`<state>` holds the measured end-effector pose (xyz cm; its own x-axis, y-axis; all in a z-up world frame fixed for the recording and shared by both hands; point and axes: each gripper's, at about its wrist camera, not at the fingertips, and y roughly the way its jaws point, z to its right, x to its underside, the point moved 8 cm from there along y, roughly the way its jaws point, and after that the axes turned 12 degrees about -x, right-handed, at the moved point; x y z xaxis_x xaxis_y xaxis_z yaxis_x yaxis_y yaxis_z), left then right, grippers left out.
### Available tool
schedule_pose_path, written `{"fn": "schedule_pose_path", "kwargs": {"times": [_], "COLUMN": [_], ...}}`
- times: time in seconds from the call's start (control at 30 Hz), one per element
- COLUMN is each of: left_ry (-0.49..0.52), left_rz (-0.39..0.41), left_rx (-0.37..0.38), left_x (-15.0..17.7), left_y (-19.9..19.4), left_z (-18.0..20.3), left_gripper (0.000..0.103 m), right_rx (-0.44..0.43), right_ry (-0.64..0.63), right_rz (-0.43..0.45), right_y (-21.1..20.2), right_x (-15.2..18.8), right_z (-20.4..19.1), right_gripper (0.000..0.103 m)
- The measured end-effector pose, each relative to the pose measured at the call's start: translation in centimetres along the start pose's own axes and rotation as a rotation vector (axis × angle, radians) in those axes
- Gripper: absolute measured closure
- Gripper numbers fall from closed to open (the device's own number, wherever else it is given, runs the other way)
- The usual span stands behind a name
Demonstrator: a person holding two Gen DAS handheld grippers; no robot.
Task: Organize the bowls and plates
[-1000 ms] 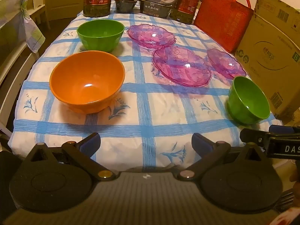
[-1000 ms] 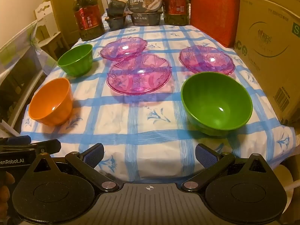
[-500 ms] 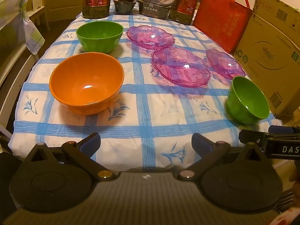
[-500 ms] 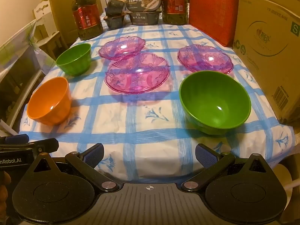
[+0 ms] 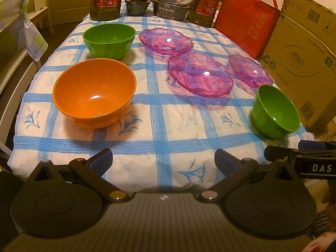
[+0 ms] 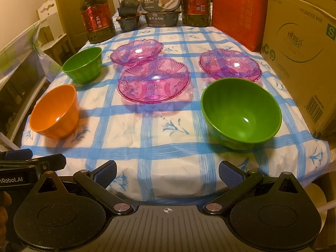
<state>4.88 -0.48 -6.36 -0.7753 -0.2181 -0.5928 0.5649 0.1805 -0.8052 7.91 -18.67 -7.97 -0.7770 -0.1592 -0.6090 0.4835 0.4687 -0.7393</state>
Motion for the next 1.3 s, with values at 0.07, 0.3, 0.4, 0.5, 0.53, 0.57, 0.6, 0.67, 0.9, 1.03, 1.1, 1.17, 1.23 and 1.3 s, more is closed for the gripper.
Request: {"fn": "schedule_pose_path", "kwargs": {"times": [0.07, 0.3, 0.4, 0.5, 0.53, 0.57, 0.6, 0.67, 0.9, 1.03, 1.1, 1.17, 1.23, 1.3], "left_ry": [-0.001, -0.001, -0.001, -0.001, -0.002, -0.002, -0.001, -0.002, -0.002, -0.002, -0.002, -0.003, -0.002, -0.003], "left_rz": [0.000, 0.001, 0.002, 0.002, 0.001, 0.002, 0.002, 0.002, 0.002, 0.002, 0.002, 0.001, 0.001, 0.001], "left_rx": [0.000, 0.001, 0.002, 0.002, 0.003, 0.003, 0.002, 0.003, 0.003, 0.003, 0.003, 0.004, 0.004, 0.005], "left_x": [0.00, -0.03, -0.04, -0.02, -0.04, -0.04, -0.04, -0.04, -0.04, -0.02, -0.02, -0.02, 0.02, 0.02], "left_y": [0.00, 0.00, -0.05, -0.05, -0.07, -0.07, -0.07, -0.05, -0.06, -0.06, -0.06, -0.05, -0.11, -0.11], "left_z": [0.02, 0.14, 0.22, 0.24, 0.25, 0.25, 0.25, 0.30, 0.24, 0.23, 0.23, 0.29, 0.39, 0.39], "left_gripper": [0.001, 0.001, 0.001, 0.001, 0.001, 0.001, 0.001, 0.001, 0.001, 0.001, 0.001, 0.001, 0.001, 0.001], "right_rx": [0.000, -0.001, 0.002, 0.002, 0.002, 0.002, 0.002, 0.002, 0.001, 0.001, 0.001, 0.001, 0.000, 0.001], "right_ry": [-0.001, -0.001, -0.002, -0.003, -0.004, -0.002, -0.002, -0.002, -0.002, -0.002, -0.002, -0.003, -0.002, -0.002], "right_rz": [0.000, -0.001, -0.004, -0.003, -0.003, -0.004, -0.004, -0.004, -0.004, -0.004, -0.004, -0.004, -0.004, -0.004], "right_y": [0.00, 0.06, 0.08, 0.08, 0.08, 0.08, 0.09, 0.08, 0.10, 0.09, 0.10, 0.10, 0.11, 0.10], "right_x": [-0.03, -0.02, -0.01, 0.01, 0.02, 0.00, 0.02, 0.01, 0.02, 0.03, 0.05, 0.04, 0.07, 0.04], "right_z": [-0.03, 0.00, -0.08, -0.14, -0.13, -0.12, -0.13, -0.13, -0.14, -0.14, -0.15, -0.13, -0.14, -0.13], "right_gripper": [0.000, 0.000, 0.000, 0.000, 0.000, 0.000, 0.000, 0.000, 0.000, 0.000, 0.000, 0.000, 0.000, 0.000]}}
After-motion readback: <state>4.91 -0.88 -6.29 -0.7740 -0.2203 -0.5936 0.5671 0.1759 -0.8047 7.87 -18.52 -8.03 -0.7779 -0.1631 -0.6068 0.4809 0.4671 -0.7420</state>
